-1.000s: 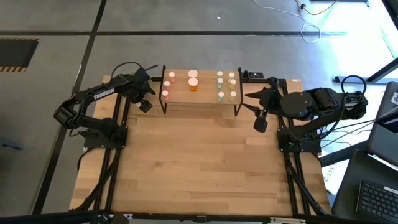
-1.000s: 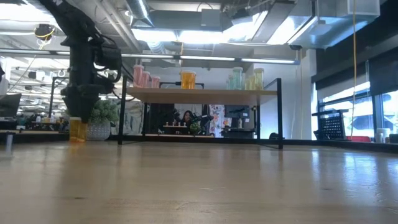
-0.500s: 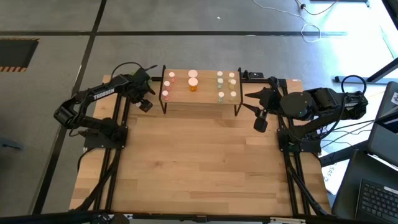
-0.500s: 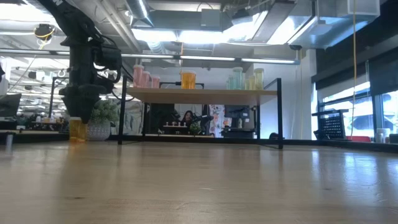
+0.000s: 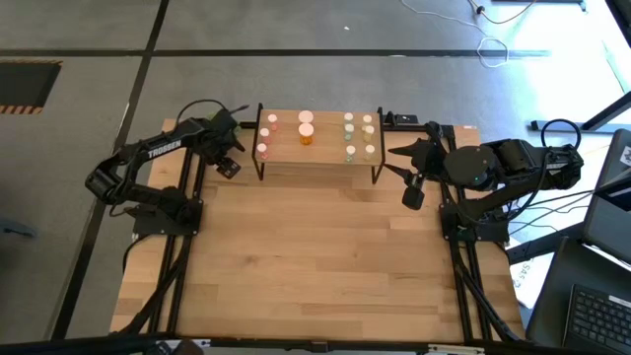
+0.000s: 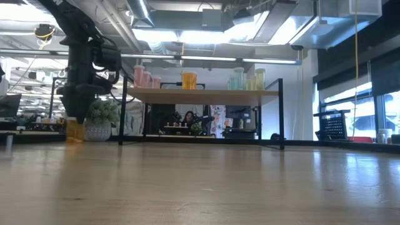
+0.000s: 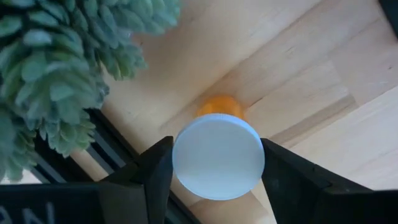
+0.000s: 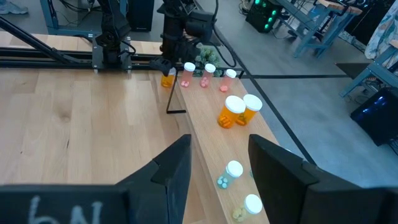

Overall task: Pick and place medicine bottles onto shelf by color
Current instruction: Put the orange medicine bottle on the shelf, aligned with the other orange medicine bottle

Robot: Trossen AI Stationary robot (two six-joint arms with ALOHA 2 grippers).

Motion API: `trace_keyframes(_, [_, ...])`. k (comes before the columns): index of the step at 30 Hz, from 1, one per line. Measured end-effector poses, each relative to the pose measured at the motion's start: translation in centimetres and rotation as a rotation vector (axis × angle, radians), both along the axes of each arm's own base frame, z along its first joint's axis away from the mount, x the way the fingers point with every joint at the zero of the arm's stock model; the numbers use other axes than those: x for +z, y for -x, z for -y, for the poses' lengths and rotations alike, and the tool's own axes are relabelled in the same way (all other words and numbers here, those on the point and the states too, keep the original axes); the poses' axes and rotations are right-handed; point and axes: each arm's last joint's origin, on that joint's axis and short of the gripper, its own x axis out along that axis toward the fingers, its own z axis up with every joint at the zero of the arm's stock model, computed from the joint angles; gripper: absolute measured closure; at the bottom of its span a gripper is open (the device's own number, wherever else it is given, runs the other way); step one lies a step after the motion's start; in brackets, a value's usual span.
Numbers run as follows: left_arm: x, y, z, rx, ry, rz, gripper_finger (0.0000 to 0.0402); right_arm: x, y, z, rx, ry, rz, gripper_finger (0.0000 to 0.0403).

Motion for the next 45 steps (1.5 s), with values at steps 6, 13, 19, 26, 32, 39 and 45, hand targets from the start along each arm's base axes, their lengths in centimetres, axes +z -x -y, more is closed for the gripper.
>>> trace_keyframes(6, [0.2, 0.5, 0.9, -0.005, 0.053, -0.030, 0.0201, 0.0, 0.0, 0.0, 0.000, 0.000, 0.000, 0.0241])
trace_keyframes(13, [1.9, 0.7, 3.0, -0.041, 0.054, 0.019, 0.0202, 0.0, 0.0, 0.0, 0.000, 0.000, 0.000, 0.0241])
trace_keyframes(19, [3.4, 0.9, 5.6, -0.064, 0.061, 0.059, 0.0203, 0.0, 0.0, 0.0, 0.000, 0.000, 0.000, 0.0241])
trace_keyframes(26, [5.8, 0.3, 8.1, -0.112, 0.036, 0.185, 0.0203, 0.0, 0.0, 0.0, 0.000, 0.000, 0.000, 0.0241])
trace_keyframes(32, [9.5, -1.3, 9.5, -0.234, -0.026, 0.299, 0.0203, 0.0, 0.0, 0.0, 0.000, 0.000, 0.000, 0.0241])
trace_keyframes(39, [13.9, -2.4, 11.9, -0.381, -0.063, 0.436, 0.0203, 0.0, 0.0, 0.0, 0.000, 0.000, 0.000, 0.0241])
trace_keyframes(45, [15.7, -2.8, 14.4, -0.433, -0.011, 0.515, 0.0203, 0.0, 0.0, 0.0, 0.021, 0.043, -0.021, 0.0241])
